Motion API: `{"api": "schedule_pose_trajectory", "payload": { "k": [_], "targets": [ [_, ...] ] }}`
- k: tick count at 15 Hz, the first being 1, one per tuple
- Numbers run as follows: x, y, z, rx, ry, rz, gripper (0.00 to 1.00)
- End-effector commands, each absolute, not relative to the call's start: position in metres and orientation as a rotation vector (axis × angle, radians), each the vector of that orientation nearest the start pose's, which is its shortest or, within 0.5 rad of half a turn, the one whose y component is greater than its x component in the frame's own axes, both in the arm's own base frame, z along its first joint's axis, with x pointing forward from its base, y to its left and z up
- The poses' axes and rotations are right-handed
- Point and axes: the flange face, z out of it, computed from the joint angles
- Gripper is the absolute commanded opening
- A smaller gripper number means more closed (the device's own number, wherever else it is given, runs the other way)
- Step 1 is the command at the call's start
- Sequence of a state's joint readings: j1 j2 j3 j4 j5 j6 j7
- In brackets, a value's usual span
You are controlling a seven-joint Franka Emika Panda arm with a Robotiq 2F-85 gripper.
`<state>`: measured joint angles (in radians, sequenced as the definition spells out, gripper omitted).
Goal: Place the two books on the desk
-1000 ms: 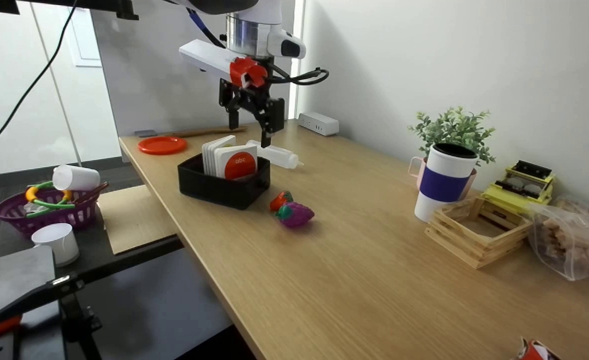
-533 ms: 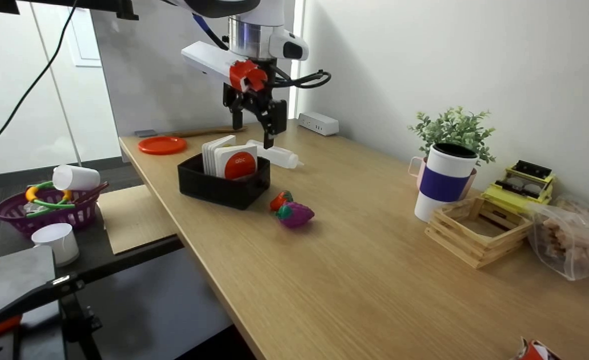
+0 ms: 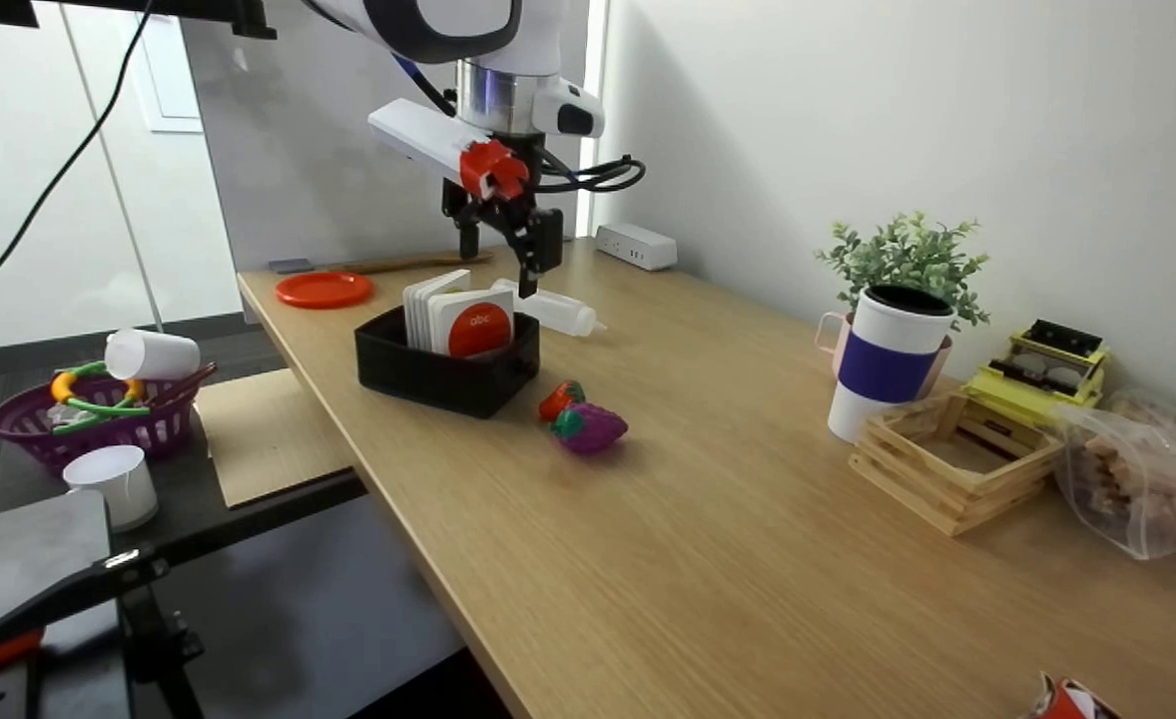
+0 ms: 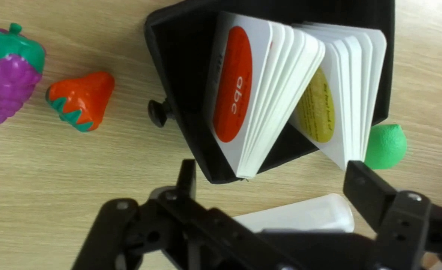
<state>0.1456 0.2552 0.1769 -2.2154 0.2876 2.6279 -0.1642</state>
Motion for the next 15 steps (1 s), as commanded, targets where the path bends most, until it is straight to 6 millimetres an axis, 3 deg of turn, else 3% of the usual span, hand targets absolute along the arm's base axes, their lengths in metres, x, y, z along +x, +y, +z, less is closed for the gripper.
{"api": "schedule_pose_trajectory", "payload": {
  "k": [1, 8, 15],
  "targets": [
    [0.553, 0.173, 0.267, -2.899, -0.337, -0.17, 1.0],
    [0.553, 0.169, 0.256, -2.936, -0.291, -0.117, 1.0],
    [0.531, 0.19, 0.268, -2.969, -0.12, 0.013, 1.0]
  ]
}}
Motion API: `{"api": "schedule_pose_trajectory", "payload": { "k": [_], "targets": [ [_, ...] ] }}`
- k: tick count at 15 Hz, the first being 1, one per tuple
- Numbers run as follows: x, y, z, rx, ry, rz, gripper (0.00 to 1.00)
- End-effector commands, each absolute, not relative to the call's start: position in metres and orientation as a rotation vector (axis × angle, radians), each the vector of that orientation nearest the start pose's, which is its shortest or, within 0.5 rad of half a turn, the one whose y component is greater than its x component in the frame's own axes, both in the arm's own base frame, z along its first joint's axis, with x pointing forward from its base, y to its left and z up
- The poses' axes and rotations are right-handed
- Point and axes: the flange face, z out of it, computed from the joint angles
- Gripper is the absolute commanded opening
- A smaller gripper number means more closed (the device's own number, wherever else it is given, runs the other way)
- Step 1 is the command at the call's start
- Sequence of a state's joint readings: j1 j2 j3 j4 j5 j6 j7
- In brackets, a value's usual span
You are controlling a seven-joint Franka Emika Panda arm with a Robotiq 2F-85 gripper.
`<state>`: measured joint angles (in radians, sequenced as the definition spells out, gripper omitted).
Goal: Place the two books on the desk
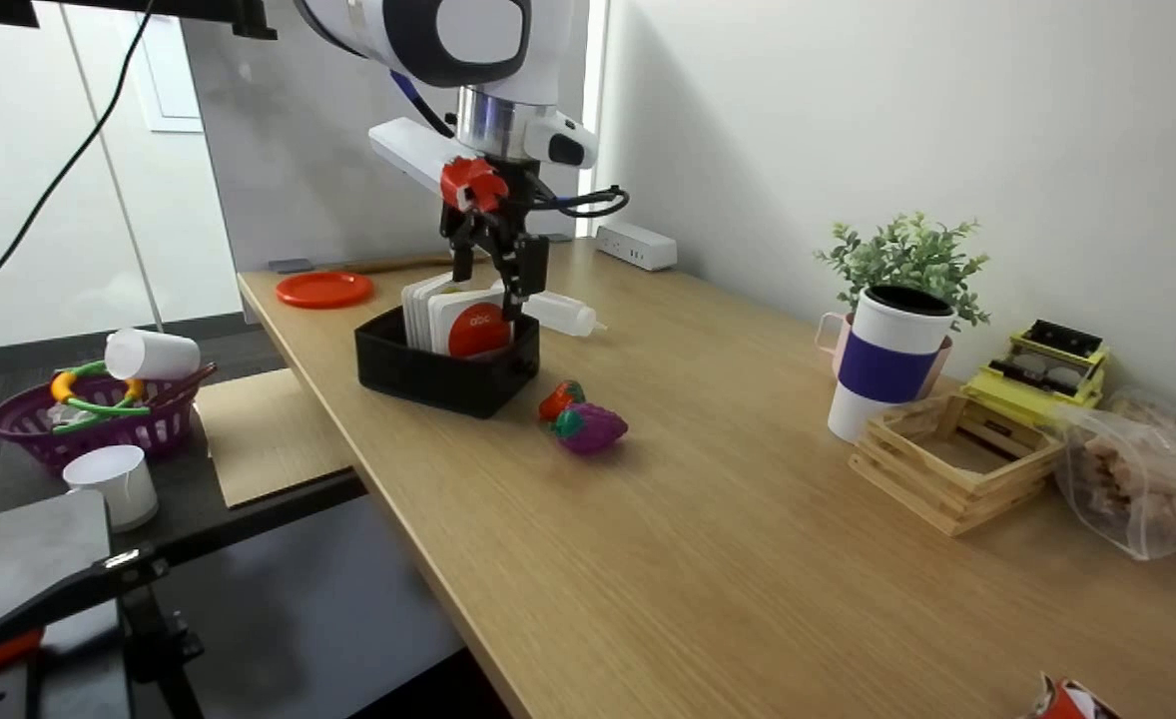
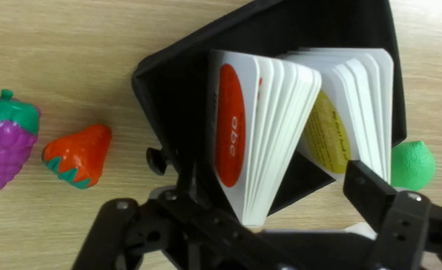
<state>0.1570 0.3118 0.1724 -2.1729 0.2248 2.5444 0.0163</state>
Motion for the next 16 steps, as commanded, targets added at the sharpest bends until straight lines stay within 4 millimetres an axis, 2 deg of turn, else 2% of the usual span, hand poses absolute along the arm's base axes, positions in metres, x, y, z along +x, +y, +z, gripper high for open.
{"api": "schedule_pose_trajectory", "payload": {
  "k": [1, 10, 16],
  "targets": [
    [0.528, 0.193, 0.27, -2.979, -0.099, 0.02, 1.0],
    [0.512, 0.216, 0.292, -3.075, 0.016, 0.067, 1.0],
    [0.51, 0.212, 0.296, -3.094, 0.051, 0.081, 1.0]
  ]
}}
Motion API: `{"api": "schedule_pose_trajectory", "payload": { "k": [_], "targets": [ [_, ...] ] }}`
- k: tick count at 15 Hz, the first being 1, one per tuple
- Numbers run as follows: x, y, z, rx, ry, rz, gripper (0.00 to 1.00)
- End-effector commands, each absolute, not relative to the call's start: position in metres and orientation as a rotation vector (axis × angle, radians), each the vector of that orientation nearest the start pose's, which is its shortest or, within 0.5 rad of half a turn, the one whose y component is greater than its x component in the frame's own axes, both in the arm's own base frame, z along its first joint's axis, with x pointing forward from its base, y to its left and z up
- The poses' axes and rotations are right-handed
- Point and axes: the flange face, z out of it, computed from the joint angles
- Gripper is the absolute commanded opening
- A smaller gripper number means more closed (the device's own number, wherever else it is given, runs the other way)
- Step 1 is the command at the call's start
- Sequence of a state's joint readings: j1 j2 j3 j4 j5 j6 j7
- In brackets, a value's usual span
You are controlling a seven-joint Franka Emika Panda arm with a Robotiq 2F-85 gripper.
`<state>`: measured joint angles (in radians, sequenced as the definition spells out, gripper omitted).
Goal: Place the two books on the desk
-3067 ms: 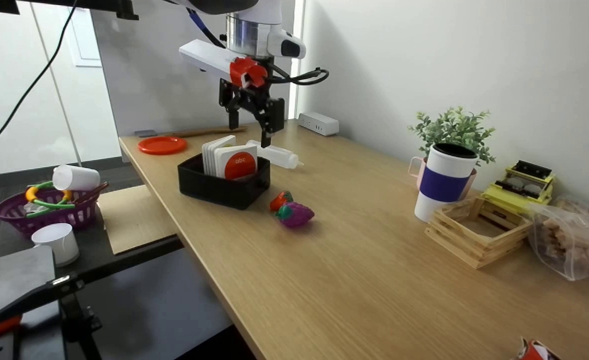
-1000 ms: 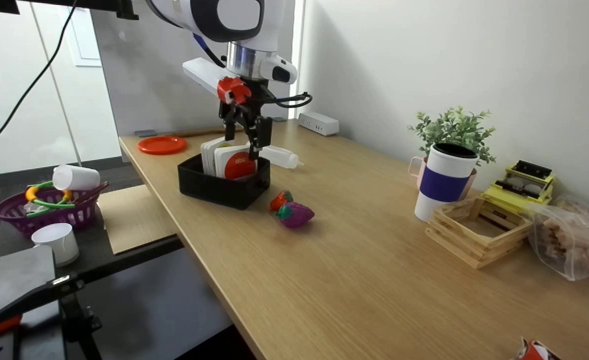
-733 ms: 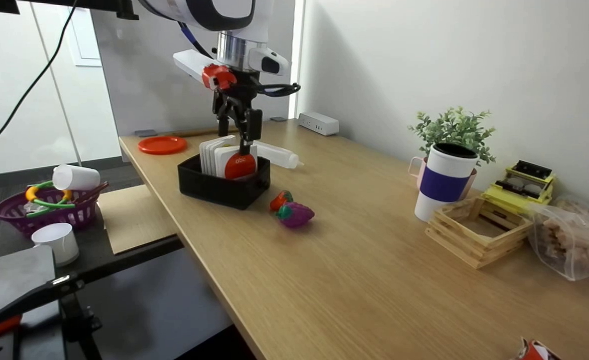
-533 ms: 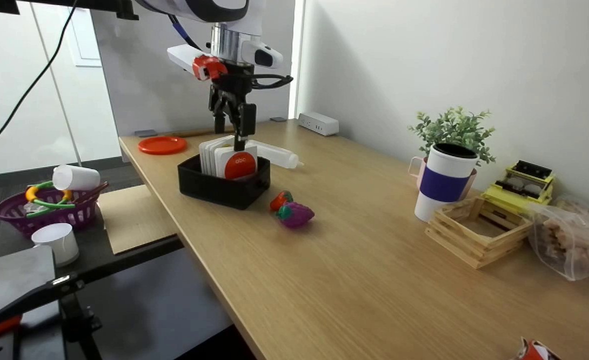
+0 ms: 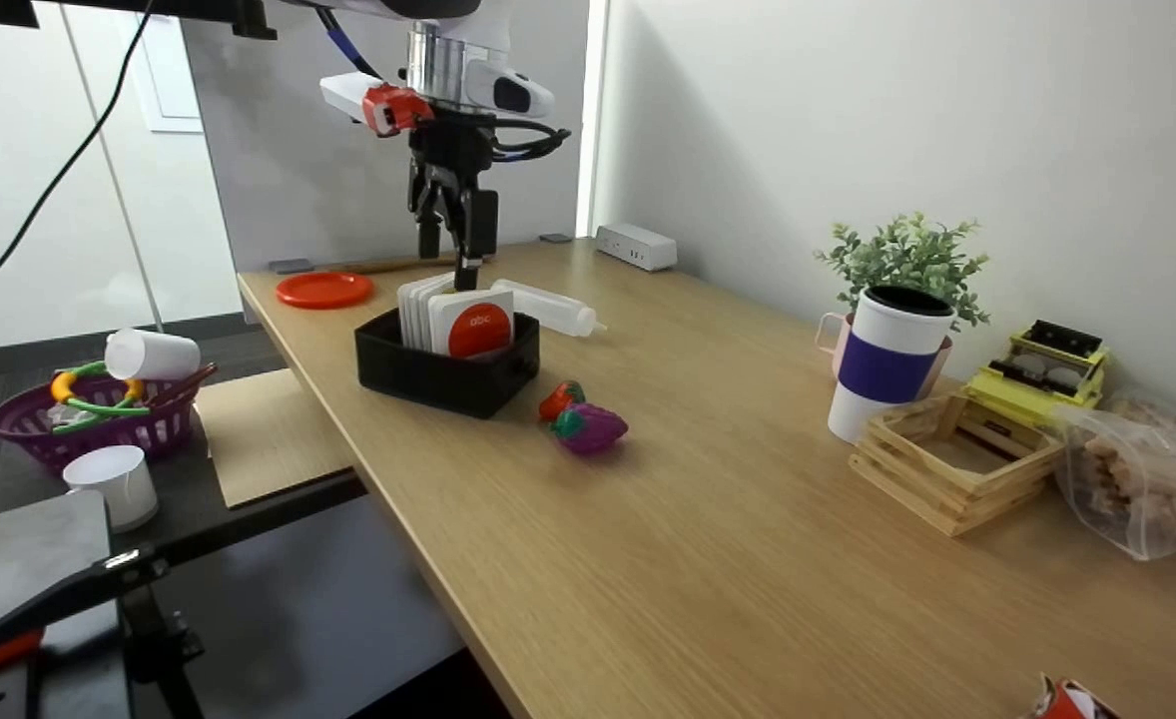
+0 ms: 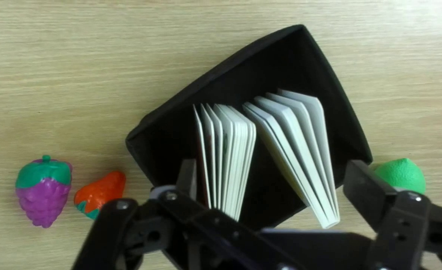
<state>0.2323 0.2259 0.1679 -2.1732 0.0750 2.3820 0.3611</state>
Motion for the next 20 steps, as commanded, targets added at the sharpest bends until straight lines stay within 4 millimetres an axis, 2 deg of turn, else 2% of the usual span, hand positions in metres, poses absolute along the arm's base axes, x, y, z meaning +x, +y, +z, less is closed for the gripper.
{"api": "schedule_pose_trajectory", "payload": {
  "k": [1, 8, 15, 20],
  "targets": [
    [0.51, 0.209, 0.298, -3.1, 0.056, 0.071, 1.0],
    [0.52, 0.189, 0.306, -3.108, 0.049, -0.007, 1.0],
    [0.535, 0.172, 0.286, -3.069, -0.003, -0.044, 1.0],
    [0.548, 0.163, 0.26, -3.026, -0.039, -0.036, 1.0]
  ]
}}
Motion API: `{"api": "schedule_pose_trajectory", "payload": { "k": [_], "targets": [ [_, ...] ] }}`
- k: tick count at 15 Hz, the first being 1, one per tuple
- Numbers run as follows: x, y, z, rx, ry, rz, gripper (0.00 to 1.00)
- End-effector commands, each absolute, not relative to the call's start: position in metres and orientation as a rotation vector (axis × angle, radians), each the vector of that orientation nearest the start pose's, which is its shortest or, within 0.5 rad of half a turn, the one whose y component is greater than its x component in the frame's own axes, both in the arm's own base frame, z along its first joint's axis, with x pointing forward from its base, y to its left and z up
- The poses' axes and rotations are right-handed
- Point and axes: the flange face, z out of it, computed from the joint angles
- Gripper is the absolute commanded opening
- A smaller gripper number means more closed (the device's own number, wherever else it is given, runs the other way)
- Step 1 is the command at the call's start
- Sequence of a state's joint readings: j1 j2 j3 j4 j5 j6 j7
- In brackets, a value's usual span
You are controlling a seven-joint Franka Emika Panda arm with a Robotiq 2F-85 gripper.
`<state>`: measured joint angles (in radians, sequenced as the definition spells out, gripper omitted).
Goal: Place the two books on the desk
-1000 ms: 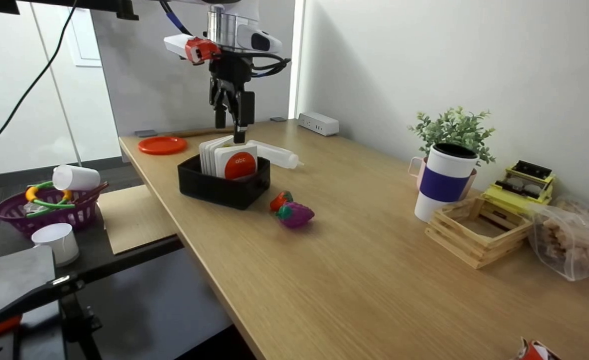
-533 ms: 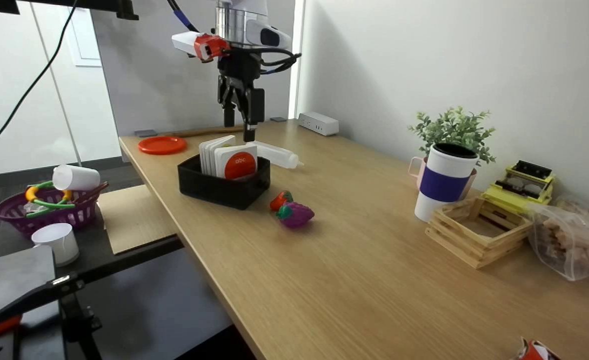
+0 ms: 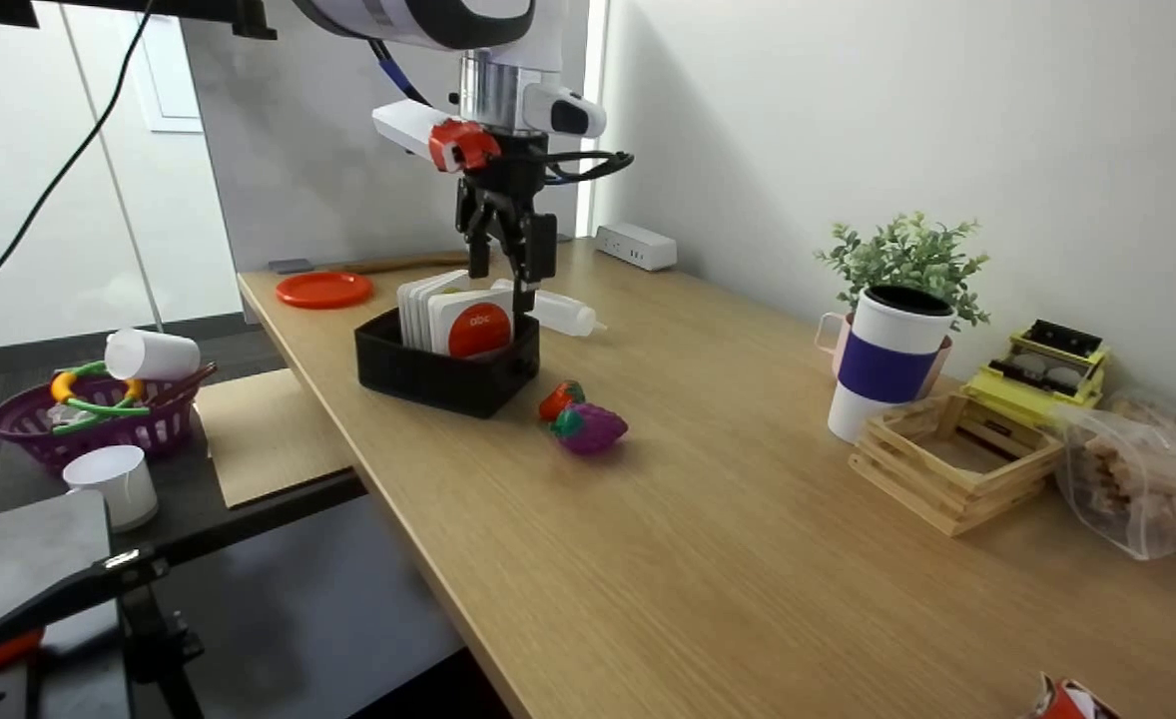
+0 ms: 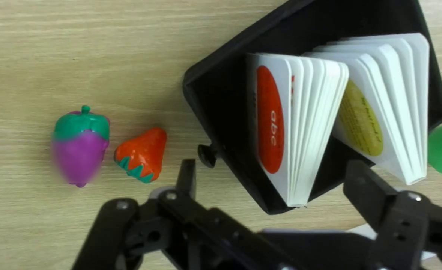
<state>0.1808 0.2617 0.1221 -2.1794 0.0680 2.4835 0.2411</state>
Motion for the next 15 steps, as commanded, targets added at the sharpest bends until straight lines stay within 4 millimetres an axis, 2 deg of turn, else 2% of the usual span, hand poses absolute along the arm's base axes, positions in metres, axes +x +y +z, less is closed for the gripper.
{"api": "schedule_pose_trajectory", "payload": {
  "k": [1, 5, 9, 10, 11, 15],
  "targets": [
    [0.549, 0.163, 0.256, -3.021, -0.049, -0.03, 1.0],
    [0.551, 0.166, 0.247, -3.014, -0.093, -0.012, 1.0],
    [0.553, 0.17, 0.247, -3.015, -0.111, -0.006, 1.0],
    [0.553, 0.171, 0.247, -3.015, -0.111, -0.008, 0.75],
    [0.553, 0.171, 0.248, -3.015, -0.112, -0.007, 0.74],
    [0.553, 0.172, 0.249, -3.014, -0.114, -0.009, 0.45]
  ]
}}
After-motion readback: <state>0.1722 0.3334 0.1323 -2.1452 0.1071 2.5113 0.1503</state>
